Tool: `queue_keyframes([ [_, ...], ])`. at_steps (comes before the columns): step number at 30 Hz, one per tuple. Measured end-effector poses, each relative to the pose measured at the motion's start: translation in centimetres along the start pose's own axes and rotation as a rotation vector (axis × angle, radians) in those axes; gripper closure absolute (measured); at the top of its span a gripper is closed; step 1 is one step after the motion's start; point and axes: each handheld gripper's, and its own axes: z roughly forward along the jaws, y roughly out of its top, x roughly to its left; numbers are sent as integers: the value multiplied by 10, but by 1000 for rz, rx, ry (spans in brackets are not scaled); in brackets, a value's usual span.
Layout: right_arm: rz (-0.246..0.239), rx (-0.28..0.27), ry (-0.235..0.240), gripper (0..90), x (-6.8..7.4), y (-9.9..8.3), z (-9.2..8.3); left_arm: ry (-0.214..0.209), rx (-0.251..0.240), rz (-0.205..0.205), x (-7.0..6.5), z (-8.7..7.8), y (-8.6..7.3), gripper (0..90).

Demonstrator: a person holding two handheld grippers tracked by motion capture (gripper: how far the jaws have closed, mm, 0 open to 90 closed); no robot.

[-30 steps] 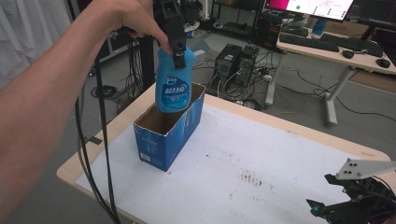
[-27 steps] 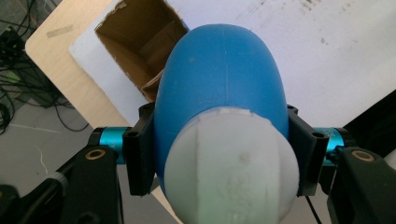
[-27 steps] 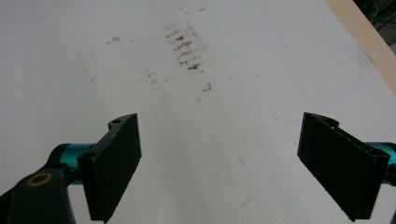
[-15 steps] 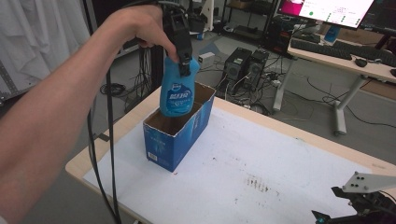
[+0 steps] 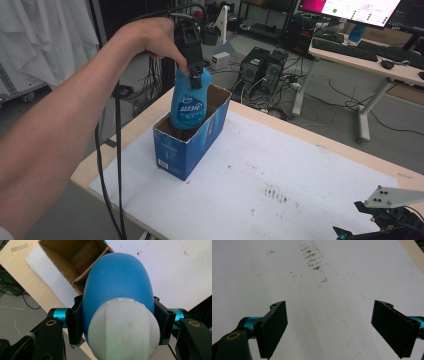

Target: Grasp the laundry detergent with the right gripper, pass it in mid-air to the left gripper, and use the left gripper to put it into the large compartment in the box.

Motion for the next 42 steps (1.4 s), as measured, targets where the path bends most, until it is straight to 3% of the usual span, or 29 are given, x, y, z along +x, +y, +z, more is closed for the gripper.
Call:
queue_keyframes([
  [6,-13,21,-3,131,2,-1,4,-12,6,82,-4,22,-2,382],
  [8,-14,22,-5,130,3,-2,4,-26,16,86,-3,29,-2,382],
  [17,-4,22,-13,131,3,-9,4,-45,34,209,-2,62,-7,381],
  [20,-1,21,-12,131,3,-10,5,-49,35,230,-2,68,-8,381],
  [21,-1,27,-12,131,4,-11,6,-50,39,263,-2,76,-9,381],
  [33,10,39,-9,131,3,-16,10,-69,34,360,1,102,-19,381],
  [42,11,41,-12,131,3,-16,13,-83,40,375,3,122,-24,380],
])
